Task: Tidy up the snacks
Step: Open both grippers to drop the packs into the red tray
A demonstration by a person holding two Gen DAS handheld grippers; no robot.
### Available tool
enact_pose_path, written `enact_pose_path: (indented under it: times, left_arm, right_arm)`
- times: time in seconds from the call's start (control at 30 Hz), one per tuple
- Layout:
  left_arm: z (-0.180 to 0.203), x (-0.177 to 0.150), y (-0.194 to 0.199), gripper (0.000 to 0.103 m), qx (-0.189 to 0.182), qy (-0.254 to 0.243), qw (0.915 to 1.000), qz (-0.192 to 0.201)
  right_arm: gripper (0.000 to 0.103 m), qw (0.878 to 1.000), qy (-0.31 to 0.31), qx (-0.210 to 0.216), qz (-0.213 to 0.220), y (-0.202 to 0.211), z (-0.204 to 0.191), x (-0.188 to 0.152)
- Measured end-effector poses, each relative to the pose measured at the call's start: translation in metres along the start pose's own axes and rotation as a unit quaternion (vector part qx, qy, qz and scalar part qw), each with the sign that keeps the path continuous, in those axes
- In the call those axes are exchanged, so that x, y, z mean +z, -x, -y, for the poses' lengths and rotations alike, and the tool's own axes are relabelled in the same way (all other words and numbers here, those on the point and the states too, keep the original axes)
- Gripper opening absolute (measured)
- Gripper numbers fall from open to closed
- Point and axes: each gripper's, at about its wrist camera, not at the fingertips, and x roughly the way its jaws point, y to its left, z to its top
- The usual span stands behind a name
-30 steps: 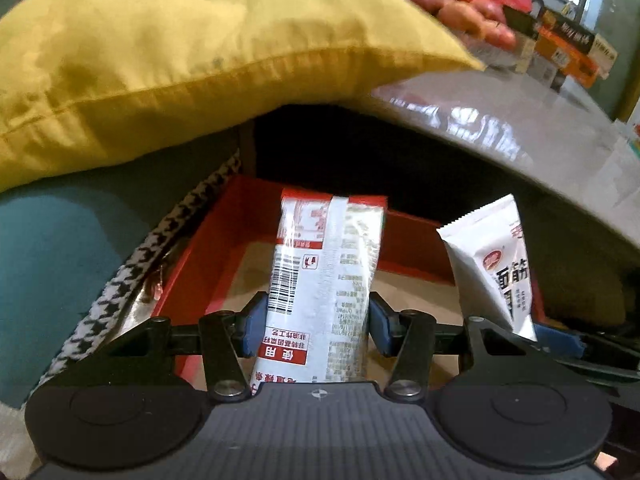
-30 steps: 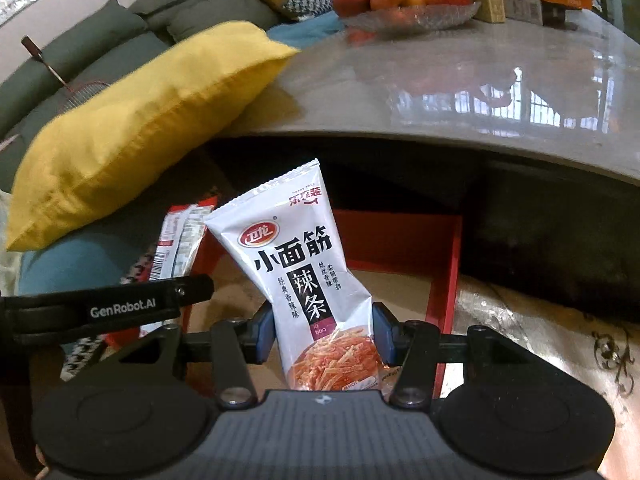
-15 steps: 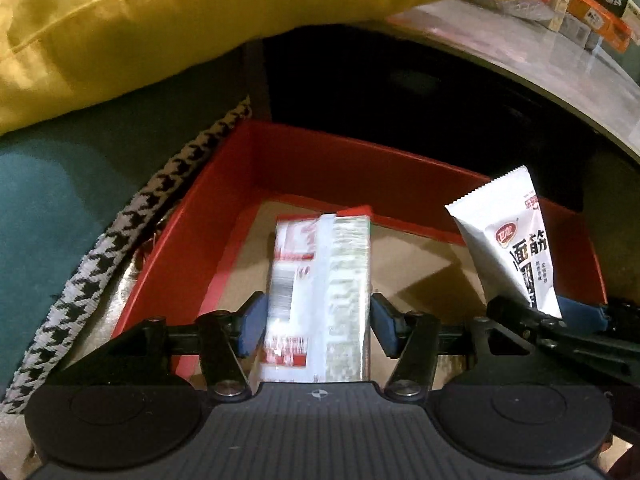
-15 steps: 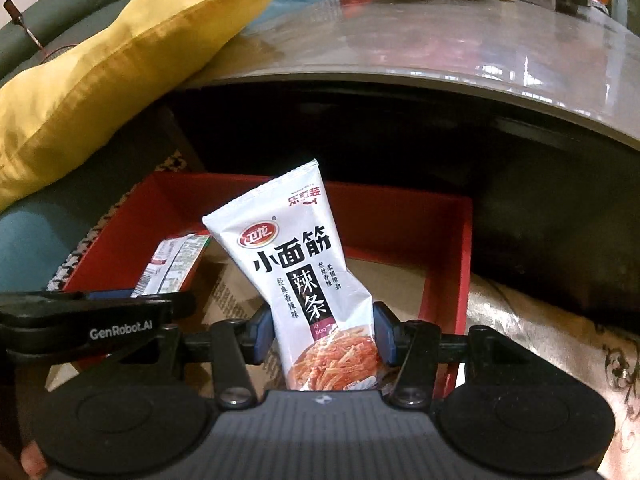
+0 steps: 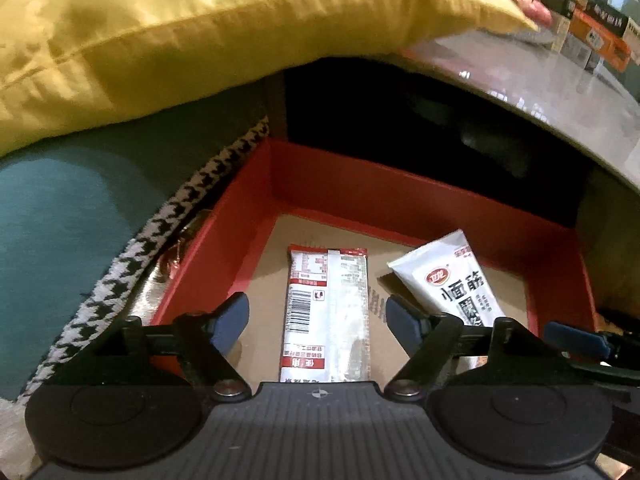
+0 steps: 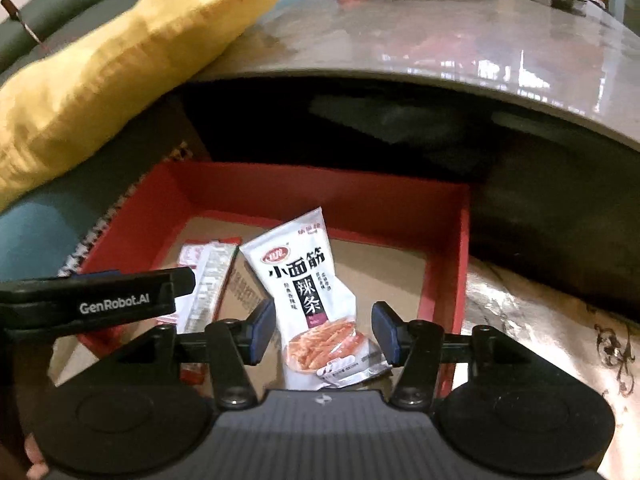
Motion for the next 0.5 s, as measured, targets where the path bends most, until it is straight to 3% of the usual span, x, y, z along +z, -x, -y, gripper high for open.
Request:
enact_pose_path:
  times: [0.5]
  left_arm:
    - [-0.004, -0.009, 0.05, 0.086, -0.026, 0.006, 0.9993, 0.026]
  right_arm:
    - [0.049, 0.999, -0.002, 0.024, 0.039, 0.054, -0.014, -0.005]
